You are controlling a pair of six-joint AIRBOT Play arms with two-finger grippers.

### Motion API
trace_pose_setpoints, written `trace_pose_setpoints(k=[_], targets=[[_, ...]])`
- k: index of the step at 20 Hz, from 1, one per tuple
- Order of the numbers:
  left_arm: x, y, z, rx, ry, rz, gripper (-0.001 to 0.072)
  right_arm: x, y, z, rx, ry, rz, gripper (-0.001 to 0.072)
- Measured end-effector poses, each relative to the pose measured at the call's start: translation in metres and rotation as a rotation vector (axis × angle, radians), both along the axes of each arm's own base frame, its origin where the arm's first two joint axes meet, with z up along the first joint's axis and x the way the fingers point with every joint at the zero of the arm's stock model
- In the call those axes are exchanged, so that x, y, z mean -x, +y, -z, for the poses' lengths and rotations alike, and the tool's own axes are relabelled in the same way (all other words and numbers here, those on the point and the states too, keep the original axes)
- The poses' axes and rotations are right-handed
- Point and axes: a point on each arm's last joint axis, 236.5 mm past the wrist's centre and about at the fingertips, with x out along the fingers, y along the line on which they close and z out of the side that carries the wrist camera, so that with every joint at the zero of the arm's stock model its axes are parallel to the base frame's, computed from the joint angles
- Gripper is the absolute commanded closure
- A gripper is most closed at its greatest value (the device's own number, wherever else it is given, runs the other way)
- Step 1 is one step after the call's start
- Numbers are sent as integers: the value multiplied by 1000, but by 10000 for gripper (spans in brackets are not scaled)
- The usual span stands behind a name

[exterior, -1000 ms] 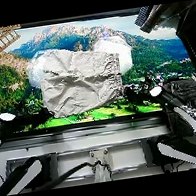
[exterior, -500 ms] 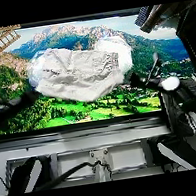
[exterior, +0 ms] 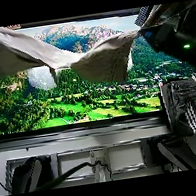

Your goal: Fold the clothes and pants, and hang the long-sleeved shirts on hangers.

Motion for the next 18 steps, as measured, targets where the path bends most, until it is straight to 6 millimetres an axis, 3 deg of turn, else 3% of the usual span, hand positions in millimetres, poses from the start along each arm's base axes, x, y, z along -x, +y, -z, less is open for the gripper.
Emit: trace_pose_setpoints(k=[3, 6, 8, 10, 13, 15, 17, 18], targets=[[55, -1, -53, -109, -175, -76, 705, 52, 3, -39, -18, -61, -30, 686], [110, 5, -85, -193, -300, -186, 705, 110, 4, -62, -61, -89, -52, 687], [133, 11, -97, -229, -351, -254, 705, 141, 3, -70, -96, -89, -53, 687], [138, 16, -101, -241, -363, -287, 705, 158, 0, -70, -119, -69, -40, 687], [106, 20, -96, -201, -306, -256, 705, 157, -6, -61, -129, -13, -1, 687], [60, 19, -78, -145, -204, -188, 705, 135, -15, -39, -91, 74, 49, 686], [1, 15, -38, -92, -38, -93, 705, 99, -26, -3, -24, 202, 110, 686], [-32, 11, -9, -71, 64, -39, 705, 78, -30, 17, 4, 274, 134, 686]])
